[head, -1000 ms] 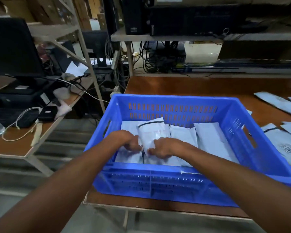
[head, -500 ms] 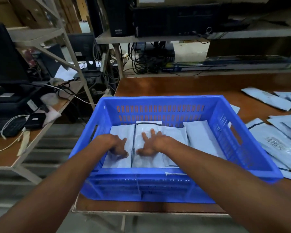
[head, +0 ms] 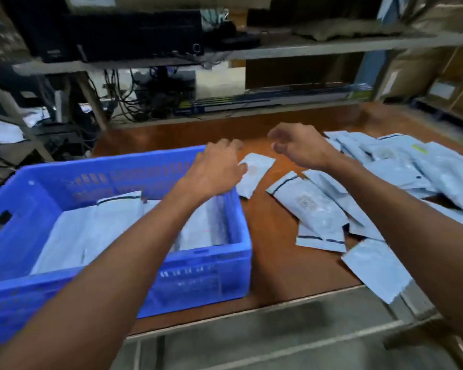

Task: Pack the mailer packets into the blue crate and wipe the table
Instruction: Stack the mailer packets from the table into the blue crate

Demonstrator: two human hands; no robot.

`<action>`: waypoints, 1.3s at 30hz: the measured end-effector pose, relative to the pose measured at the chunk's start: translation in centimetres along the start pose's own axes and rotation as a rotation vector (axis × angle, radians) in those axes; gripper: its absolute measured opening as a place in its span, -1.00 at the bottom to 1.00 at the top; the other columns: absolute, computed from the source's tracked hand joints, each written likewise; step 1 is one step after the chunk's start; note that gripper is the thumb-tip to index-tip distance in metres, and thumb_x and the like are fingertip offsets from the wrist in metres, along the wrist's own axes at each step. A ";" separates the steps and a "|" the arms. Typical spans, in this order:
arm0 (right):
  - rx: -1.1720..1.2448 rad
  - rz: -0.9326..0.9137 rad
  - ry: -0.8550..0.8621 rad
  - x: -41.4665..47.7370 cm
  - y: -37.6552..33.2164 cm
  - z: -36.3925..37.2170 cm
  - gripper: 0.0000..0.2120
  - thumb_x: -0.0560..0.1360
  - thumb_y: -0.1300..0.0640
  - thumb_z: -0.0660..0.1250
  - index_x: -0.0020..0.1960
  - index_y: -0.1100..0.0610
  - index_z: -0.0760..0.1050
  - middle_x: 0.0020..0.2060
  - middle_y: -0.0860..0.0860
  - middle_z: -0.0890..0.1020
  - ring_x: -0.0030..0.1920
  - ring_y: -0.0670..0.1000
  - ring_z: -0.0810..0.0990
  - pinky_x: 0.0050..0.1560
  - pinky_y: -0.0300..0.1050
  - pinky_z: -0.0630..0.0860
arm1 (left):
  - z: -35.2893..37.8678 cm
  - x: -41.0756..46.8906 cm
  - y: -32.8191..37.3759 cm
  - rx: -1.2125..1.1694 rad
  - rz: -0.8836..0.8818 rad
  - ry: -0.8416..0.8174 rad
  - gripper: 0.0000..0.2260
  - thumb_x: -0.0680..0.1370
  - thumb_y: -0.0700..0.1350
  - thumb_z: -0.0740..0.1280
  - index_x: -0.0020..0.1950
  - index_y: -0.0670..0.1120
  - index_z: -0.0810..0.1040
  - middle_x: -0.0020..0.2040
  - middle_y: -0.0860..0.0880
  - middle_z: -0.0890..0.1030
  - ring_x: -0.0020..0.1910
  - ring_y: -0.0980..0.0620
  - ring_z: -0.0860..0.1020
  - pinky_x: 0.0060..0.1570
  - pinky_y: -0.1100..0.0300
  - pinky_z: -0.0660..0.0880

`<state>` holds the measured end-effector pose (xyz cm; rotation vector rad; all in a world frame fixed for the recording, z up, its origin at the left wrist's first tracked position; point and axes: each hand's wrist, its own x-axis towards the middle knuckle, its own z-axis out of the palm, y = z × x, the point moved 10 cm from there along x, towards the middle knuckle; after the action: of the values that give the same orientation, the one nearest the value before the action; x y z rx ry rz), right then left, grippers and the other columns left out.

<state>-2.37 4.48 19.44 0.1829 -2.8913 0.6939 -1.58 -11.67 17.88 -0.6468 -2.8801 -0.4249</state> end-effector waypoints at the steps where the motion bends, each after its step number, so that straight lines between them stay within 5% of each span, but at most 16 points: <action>1: -0.009 0.041 -0.005 -1.1 3.4 -0.4 -0.69 0.53 0.13 0.34 0.26 0.12 0.55 0.19 0.05 0.63 0.21 0.06 0.58 0.16 -0.14 0.45 | 1.7 0.7 3.3 -0.005 0.013 -0.029 -0.57 0.56 0.06 0.27 0.40 -0.03 0.41 0.33 -0.15 0.48 0.30 -0.25 0.43 0.25 -0.13 0.42; 7: 0.023 0.199 -0.167 -7.6 17.2 4.3 -0.70 0.54 0.18 0.35 0.26 0.15 0.53 0.22 0.11 0.61 0.21 0.10 0.57 0.20 -0.16 0.41 | 12.2 1.8 12.3 -0.066 -0.147 -0.248 -0.56 0.54 -0.04 0.25 0.43 -0.01 0.36 0.47 -0.05 0.35 0.43 -0.19 0.30 0.35 -0.08 0.28; 11: 0.051 0.116 -0.230 -8.3 18.1 9.1 -0.58 0.53 0.17 0.33 0.39 0.14 0.44 0.34 0.12 0.52 0.32 0.14 0.49 0.30 -0.06 0.39 | 18.1 1.7 9.0 -0.096 -0.380 -0.283 -0.58 0.53 0.00 0.23 0.39 -0.04 0.41 0.42 -0.15 0.42 0.41 -0.21 0.35 0.36 -0.07 0.32; 15: -0.117 -0.013 -0.190 -6.4 18.0 12.1 -0.46 0.55 0.04 0.29 0.50 0.07 0.29 0.48 0.10 0.34 0.46 0.17 0.31 0.43 0.07 0.28 | 20.2 3.6 4.4 -0.102 -0.528 -0.204 -0.48 0.56 0.02 0.19 0.51 -0.01 0.22 0.48 -0.10 0.26 0.47 -0.18 0.17 0.41 -0.17 0.17; 20: -0.328 -0.058 -0.310 -6.0 19.8 15.8 -0.38 0.61 -0.25 -0.10 0.60 -0.07 -0.09 0.60 0.06 -0.07 0.58 0.21 -0.10 0.54 0.21 -0.06 | 23.2 7.3 -0.5 -0.086 -0.572 -0.219 -0.40 0.63 0.12 0.14 0.61 0.01 0.01 0.63 -0.02 -0.05 0.59 -0.10 -0.08 0.49 -0.19 -0.05; 25: -0.368 -0.043 -0.253 -6.0 20.6 17.0 -0.19 0.45 -0.36 -0.48 0.60 -0.10 -0.02 0.60 0.05 0.02 0.58 0.17 0.00 0.53 0.15 -0.09 | 26.7 6.5 -0.5 -0.006 -0.535 -0.333 -0.43 0.65 0.20 0.03 0.61 0.03 0.02 0.62 -0.02 -0.02 0.58 -0.12 -0.04 0.47 -0.23 0.00; 30: -0.350 0.022 -0.177 -6.3 20.0 16.4 -0.40 0.60 -0.14 -0.27 0.56 -0.03 0.18 0.56 0.09 0.20 0.54 0.20 0.17 0.49 0.19 0.09 | 23.8 2.8 3.9 0.164 -0.423 -0.258 -0.54 0.66 0.09 0.04 0.53 -0.02 0.25 0.50 -0.07 0.29 0.46 -0.16 0.23 0.37 -0.24 0.13; 35: -0.333 0.052 -0.038 -8.9 18.1 14.0 -0.58 0.61 -0.12 0.13 0.41 0.00 0.38 0.42 0.09 0.41 0.38 0.20 0.38 0.33 0.22 0.30 | 21.6 -3.5 6.5 0.139 -0.375 -0.146 -0.54 0.63 0.16 0.09 0.49 0.01 0.33 0.45 -0.06 0.33 0.39 -0.12 0.28 0.32 -0.17 0.21; 39: -0.357 -0.023 -0.157 -8.0 18.6 15.1 -0.39 0.55 -0.37 -0.04 0.54 -0.18 0.10 0.59 0.02 0.06 0.56 0.18 0.05 0.47 0.28 0.05 | 22.1 -1.7 3.7 0.049 -0.532 -0.095 -0.37 0.58 0.28 0.12 0.59 0.07 0.09 0.60 -0.06 0.05 0.54 -0.22 0.00 0.42 -0.24 0.05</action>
<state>0.60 14.67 -3.45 0.2331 -3.0937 0.1563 -0.48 -2.34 -2.50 0.1251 -3.1158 -0.3907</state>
